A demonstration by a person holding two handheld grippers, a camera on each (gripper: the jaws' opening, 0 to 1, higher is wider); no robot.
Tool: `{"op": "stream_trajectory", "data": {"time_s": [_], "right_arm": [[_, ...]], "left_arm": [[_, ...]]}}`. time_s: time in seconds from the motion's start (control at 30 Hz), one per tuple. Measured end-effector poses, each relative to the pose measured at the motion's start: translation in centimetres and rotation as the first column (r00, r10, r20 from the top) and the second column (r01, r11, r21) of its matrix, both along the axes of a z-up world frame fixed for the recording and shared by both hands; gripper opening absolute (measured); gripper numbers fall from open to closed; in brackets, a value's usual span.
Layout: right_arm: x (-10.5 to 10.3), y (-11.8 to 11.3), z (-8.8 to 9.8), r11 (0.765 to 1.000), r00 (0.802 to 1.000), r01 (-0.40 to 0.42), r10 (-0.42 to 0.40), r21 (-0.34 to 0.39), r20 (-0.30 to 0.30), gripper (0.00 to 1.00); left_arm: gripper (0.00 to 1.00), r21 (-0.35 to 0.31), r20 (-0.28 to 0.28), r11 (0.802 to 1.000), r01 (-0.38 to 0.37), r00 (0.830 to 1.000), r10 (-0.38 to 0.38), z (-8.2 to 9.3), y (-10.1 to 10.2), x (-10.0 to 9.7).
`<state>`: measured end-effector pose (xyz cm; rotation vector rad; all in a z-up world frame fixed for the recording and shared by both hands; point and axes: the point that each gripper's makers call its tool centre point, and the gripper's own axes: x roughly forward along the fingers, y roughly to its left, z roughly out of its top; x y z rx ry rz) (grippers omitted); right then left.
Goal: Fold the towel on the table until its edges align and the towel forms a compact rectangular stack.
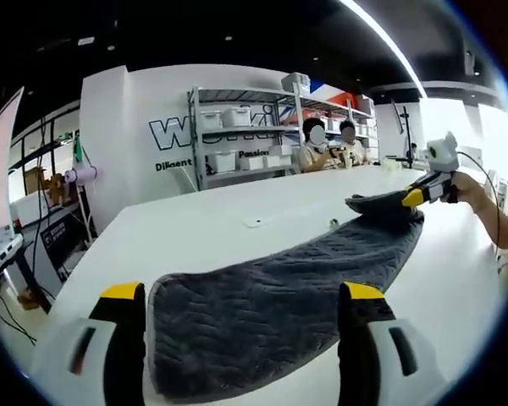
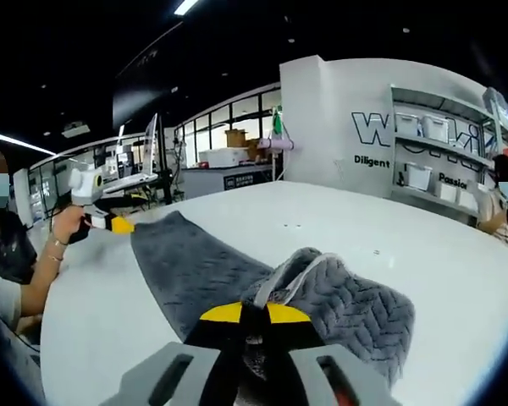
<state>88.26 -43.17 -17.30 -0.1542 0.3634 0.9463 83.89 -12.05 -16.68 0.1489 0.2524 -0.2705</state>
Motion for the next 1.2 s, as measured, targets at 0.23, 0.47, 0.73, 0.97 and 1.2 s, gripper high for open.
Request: {"op": "stream_trajectory", "data": {"time_s": [0.23, 0.47, 0.73, 0.97, 1.2], "right_arm": [[-0.3, 2.5, -0.2, 0.998, 0.999, -0.051, 0.051, -0.032, -0.001, 0.08], [-1.1, 6.2, 0.2, 0.992, 0.993, -0.121, 0.121, -0.022, -0.011, 0.07], [-1.1, 9.1, 0.9, 0.988, 0.988, -0.155, 0.155, 0.001, -0.011, 0.07], [-0.9, 11.6, 0.8, 0.983, 0.983, -0.181, 0.181, 0.009, -0.023, 0.07], [-1.3, 14.4, 0.9, 0.973, 0.973, -0.229, 0.229, 0.002, -0.033, 0.07]], "left_arm": [[0.99, -0.004, -0.002, 1.0, 0.003, 1.0, -0.003, 0.0, -0.1, -0.1], [1.0, -0.013, -0.004, 1.0, 0.026, 1.0, -0.026, 0.1, -0.3, -0.2], [1.0, -0.012, -0.001, 0.999, 0.034, 0.999, -0.034, 0.2, -0.4, -0.1], [1.0, 0.002, -0.002, 0.999, 0.048, 0.999, -0.048, 0.1, -0.7, -0.2], [0.98, 0.009, -0.017, 0.998, 0.068, 0.998, -0.068, -0.3, -1.3, -0.2]]}}
